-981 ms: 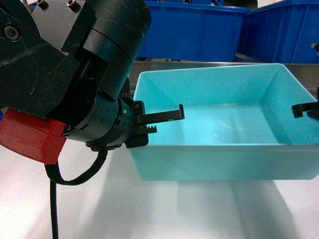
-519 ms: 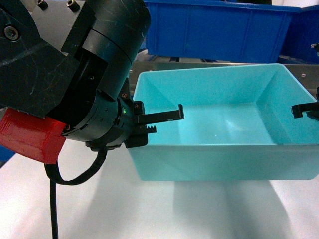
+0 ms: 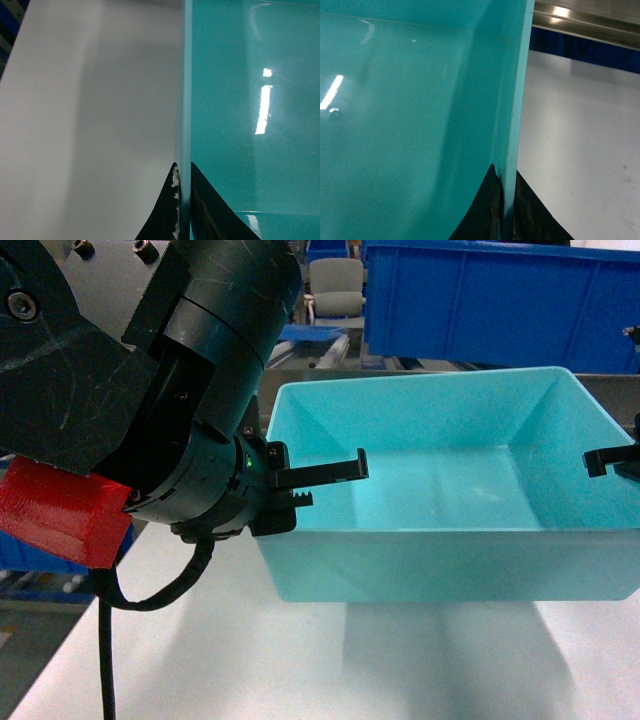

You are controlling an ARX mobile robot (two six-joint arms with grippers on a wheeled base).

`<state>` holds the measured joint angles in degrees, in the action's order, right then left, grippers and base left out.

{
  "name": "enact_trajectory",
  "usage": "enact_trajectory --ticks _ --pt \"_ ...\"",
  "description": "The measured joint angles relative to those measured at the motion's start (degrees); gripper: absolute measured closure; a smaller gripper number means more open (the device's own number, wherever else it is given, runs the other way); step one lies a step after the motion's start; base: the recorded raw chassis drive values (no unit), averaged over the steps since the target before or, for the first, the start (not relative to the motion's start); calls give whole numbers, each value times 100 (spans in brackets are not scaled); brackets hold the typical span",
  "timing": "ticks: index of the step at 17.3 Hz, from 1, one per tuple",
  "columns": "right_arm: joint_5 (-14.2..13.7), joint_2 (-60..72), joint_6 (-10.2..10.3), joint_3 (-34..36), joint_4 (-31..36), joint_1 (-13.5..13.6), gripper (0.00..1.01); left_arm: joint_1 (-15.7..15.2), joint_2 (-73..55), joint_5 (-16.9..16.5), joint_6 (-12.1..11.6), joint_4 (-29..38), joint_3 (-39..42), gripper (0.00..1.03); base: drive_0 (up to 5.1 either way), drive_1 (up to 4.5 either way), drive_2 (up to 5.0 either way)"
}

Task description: Organize blue bins on left shelf correctly

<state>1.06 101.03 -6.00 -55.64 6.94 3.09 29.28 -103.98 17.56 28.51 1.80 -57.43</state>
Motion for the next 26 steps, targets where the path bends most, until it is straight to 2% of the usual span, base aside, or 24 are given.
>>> enact_trajectory --ticks 26 --pt "0 7 4 2 -44 0 99 -2 0 -13 -2 -20 0 101 -488 339 141"
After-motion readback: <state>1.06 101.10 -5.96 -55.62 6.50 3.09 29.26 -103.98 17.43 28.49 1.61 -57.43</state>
